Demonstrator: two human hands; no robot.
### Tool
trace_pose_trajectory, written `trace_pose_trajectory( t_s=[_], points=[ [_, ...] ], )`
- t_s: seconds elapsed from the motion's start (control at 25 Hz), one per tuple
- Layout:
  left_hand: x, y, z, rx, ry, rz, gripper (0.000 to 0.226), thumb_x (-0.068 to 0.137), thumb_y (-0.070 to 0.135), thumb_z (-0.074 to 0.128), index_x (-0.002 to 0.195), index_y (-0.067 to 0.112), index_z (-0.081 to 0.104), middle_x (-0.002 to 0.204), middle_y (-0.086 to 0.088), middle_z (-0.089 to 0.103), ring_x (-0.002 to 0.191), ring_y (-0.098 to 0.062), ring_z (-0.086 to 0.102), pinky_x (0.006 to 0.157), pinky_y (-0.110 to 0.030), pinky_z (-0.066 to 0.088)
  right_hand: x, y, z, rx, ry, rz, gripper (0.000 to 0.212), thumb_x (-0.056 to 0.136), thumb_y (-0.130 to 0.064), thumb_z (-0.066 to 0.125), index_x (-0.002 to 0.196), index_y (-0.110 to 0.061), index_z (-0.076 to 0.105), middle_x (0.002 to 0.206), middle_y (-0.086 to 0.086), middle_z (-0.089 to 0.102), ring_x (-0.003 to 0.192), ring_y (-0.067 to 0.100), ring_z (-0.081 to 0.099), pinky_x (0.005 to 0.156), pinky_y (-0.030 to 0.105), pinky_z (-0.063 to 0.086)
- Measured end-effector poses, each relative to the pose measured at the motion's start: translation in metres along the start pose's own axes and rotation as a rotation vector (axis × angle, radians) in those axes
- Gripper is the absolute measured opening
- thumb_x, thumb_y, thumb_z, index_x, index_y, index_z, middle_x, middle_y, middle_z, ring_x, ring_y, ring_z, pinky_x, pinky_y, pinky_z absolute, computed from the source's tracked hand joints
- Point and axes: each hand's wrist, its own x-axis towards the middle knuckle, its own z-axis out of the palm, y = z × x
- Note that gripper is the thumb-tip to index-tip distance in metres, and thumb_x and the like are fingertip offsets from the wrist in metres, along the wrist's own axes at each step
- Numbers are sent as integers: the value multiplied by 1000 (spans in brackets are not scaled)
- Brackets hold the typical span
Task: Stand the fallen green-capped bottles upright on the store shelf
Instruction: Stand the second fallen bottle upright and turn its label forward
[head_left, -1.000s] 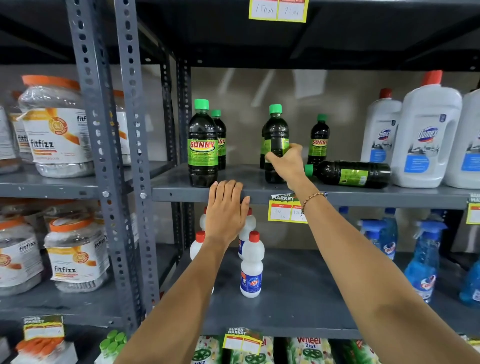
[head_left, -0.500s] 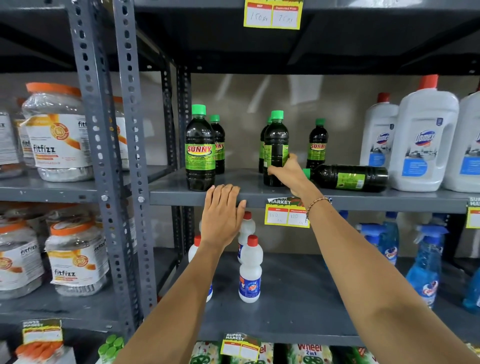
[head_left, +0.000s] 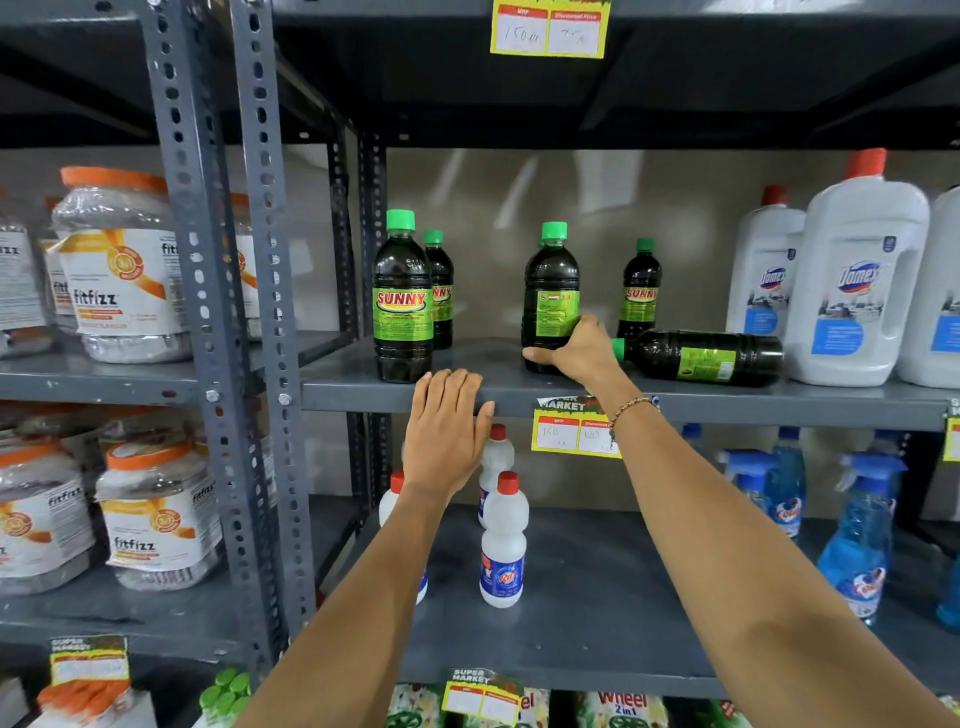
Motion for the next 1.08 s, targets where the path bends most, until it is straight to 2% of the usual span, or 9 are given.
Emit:
trace_pose_trajectory(
  t_s=[0.04, 0.16, 0.32, 0.36, 0.48, 0.64, 0.8, 0.96, 1.08],
  points=[
    [0, -1, 0, 3, -2, -3, 39, 98, 37, 33, 117, 11, 54, 116, -6, 60, 112, -26, 53, 110, -37, 25, 0, 0, 1, -10, -14, 6, 76, 61, -35, 87, 118, -4, 46, 117, 7, 56, 111, 23, 55, 95, 35, 47],
    [-1, 1, 0, 0, -8, 2, 40, 98, 38, 32, 118, 11, 54, 117, -6, 60, 113, -26, 53, 110, -38, 25, -2, 0, -2, 27, -56, 43, 60, 70, -19, 81, 115, -7, 43, 105, 4, 54, 111, 23, 55, 84, 29, 43],
    [0, 0, 0, 5, -18, -1, 42, 98, 39, 29, 119, 11, 54, 117, -6, 60, 114, -26, 53, 111, -37, 24, -5, -3, -1, -58, 12, -17, 81, 65, -33, 85, 124, -3, 40, 123, 11, 52, 118, 27, 51, 97, 37, 45],
    [0, 0, -1, 8, -23, -3, 44, 99, 39, 27, 119, 11, 54, 118, -6, 60, 114, -26, 53, 111, -37, 23, -5, -2, 0, -66, 6, -24, 81, 66, -33, 84, 126, -3, 38, 126, 13, 52, 116, 27, 51, 97, 37, 45],
    [0, 1, -2, 5, -27, 2, 49, 99, 42, 20, 119, 12, 53, 118, -6, 60, 114, -25, 53, 111, -36, 23, -5, -1, -2, 0, -30, 12, 70, 72, -23, 78, 125, -4, 37, 122, 13, 57, 101, 22, 53, 82, 29, 44],
    [0, 1, -3, 1, -30, 2, 47, 99, 41, 23, 119, 12, 54, 117, -6, 60, 113, -25, 53, 111, -37, 24, -6, -1, -1, -65, 7, -26, 79, 65, -35, 84, 123, -3, 42, 122, 13, 55, 114, 27, 55, 93, 37, 48],
    [0, 1, -3, 0, -26, 9, 45, 99, 40, 26, 119, 11, 54, 117, -6, 60, 113, -26, 53, 110, -37, 26, -8, -2, -3, 27, -33, 6, 64, 76, -23, 73, 126, -4, 38, 117, 12, 58, 104, 24, 55, 78, 29, 42],
    [0, 0, -5, 0, -32, 1, 45, 99, 41, 26, 119, 12, 54, 118, -5, 60, 113, -24, 54, 110, -38, 29, -10, -2, -2, -16, 17, -37, 74, 67, -31, 82, 123, -5, 42, 120, 11, 59, 112, 26, 57, 86, 32, 47],
    [-1, 1, -4, 0, -29, 13, 43, 98, 40, 28, 119, 12, 54, 118, -5, 60, 113, -24, 54, 110, -37, 29, -11, -3, -3, -6, -50, -14, 70, 70, -24, 79, 124, -5, 39, 120, 12, 58, 109, 24, 56, 82, 30, 43]
  ],
)
